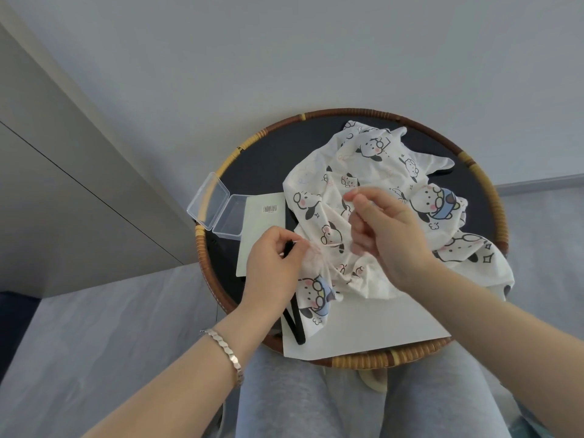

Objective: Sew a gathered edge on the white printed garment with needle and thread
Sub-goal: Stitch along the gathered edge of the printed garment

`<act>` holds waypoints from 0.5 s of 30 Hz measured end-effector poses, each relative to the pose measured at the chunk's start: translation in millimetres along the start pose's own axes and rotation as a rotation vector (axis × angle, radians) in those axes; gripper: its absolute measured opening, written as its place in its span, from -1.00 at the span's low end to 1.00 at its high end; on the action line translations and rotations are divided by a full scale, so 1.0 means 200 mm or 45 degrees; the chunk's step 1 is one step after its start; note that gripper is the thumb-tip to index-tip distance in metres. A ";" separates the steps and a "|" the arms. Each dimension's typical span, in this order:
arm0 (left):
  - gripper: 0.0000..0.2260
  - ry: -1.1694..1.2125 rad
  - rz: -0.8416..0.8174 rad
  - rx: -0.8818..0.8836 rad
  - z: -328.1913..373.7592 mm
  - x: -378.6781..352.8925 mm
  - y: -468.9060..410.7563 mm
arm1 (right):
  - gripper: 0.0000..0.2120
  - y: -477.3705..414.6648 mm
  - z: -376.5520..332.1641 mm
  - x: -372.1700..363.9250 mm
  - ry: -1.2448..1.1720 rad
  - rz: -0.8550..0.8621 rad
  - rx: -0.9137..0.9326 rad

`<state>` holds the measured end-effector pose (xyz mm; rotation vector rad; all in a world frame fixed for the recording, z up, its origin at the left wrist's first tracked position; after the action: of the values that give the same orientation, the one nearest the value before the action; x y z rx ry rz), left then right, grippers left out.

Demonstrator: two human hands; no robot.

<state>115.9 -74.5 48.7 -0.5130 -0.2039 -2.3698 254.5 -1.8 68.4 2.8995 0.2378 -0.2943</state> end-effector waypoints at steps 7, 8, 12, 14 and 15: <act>-0.96 -0.037 0.189 -0.062 -0.02 0.06 -0.05 | -0.71 -0.17 0.07 0.23 2.123 0.115 0.367; -0.96 -0.044 0.185 -0.064 -0.03 0.06 -0.05 | -0.68 -0.20 0.07 0.26 2.096 0.167 0.277; -0.95 -0.039 0.153 -0.053 -0.04 0.05 -0.03 | -0.78 -0.21 0.04 0.22 1.469 0.180 0.164; -0.94 -0.007 0.117 -0.039 -0.03 0.04 -0.02 | -0.86 -0.14 0.02 0.12 1.188 -0.012 0.141; -0.93 0.011 0.097 -0.036 -0.02 0.04 -0.01 | -0.88 -0.11 0.01 0.07 1.093 -0.114 0.098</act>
<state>107.5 -78.3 48.5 -0.5144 -0.1446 -2.3032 263.4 20.0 58.8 2.8994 0.4877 0.9641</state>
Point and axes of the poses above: each hand's wrist, its own y-axis away from the middle knuckle, its own x-axis out of the back of the hand, z = x × y, the point moved 3 cm from there along -y, towards the middle knuckle, and after that the axes turned 12 degrees about z, right-handed, at the moved point
